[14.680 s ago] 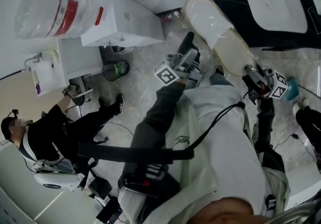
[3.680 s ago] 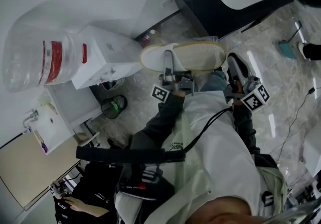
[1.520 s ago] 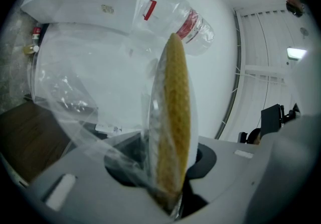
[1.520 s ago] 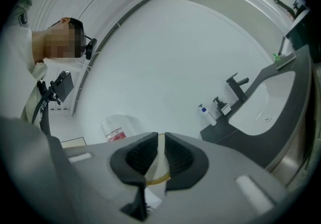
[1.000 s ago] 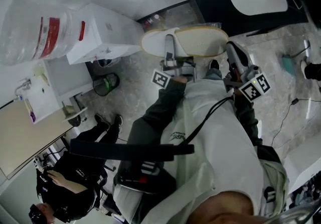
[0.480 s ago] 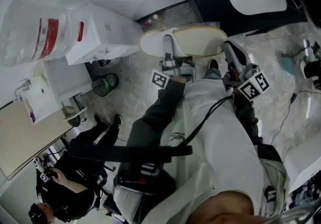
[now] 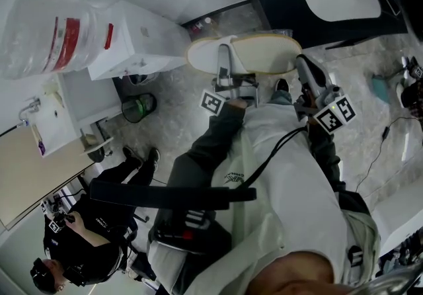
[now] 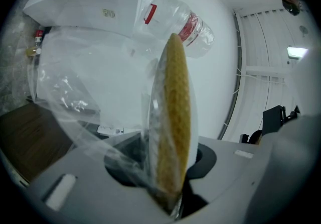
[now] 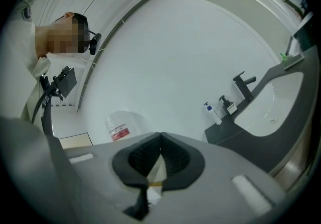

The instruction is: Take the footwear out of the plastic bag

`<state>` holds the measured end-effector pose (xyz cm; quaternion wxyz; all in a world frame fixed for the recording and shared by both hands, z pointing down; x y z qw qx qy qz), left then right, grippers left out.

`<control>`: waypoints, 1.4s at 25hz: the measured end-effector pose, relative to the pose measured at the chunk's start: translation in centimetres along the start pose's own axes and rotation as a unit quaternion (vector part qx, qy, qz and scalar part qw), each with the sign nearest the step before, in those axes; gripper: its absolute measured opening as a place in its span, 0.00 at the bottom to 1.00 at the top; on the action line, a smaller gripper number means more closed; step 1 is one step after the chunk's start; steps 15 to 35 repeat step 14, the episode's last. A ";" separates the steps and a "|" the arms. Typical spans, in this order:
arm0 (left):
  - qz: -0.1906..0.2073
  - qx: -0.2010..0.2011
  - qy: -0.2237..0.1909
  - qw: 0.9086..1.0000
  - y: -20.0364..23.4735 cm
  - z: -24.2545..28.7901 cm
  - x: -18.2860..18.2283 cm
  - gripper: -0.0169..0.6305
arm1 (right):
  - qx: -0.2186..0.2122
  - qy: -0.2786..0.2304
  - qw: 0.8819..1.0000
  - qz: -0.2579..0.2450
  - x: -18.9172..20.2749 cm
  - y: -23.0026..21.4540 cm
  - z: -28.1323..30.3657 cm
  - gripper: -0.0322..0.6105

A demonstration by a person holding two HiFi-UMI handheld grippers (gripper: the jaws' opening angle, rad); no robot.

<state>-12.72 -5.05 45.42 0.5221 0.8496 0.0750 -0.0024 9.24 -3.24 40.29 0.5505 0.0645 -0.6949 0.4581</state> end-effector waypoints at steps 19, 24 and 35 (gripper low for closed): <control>-0.009 -0.003 -0.005 1.000 0.0 -0.6 -0.1 0.20 | -0.004 0.000 1.000 -0.001 0.1 0.5 -0.3 0.05; -0.009 -0.003 -0.005 1.000 0.0 -0.6 -0.1 0.20 | -0.004 0.000 1.000 -0.001 0.1 0.5 -0.3 0.05; -0.009 -0.003 -0.005 1.000 0.0 -0.6 -0.1 0.20 | -0.004 0.000 1.000 -0.001 0.1 0.5 -0.3 0.05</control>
Point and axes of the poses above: the fingertips, and each gripper's own axes: z forward along the fingers, y to its left, x out of its underside, the point moved 2 cm from there along -z, backward along the fingers, and after that the axes turned 3 degrees about y, right-handed, at the moved point
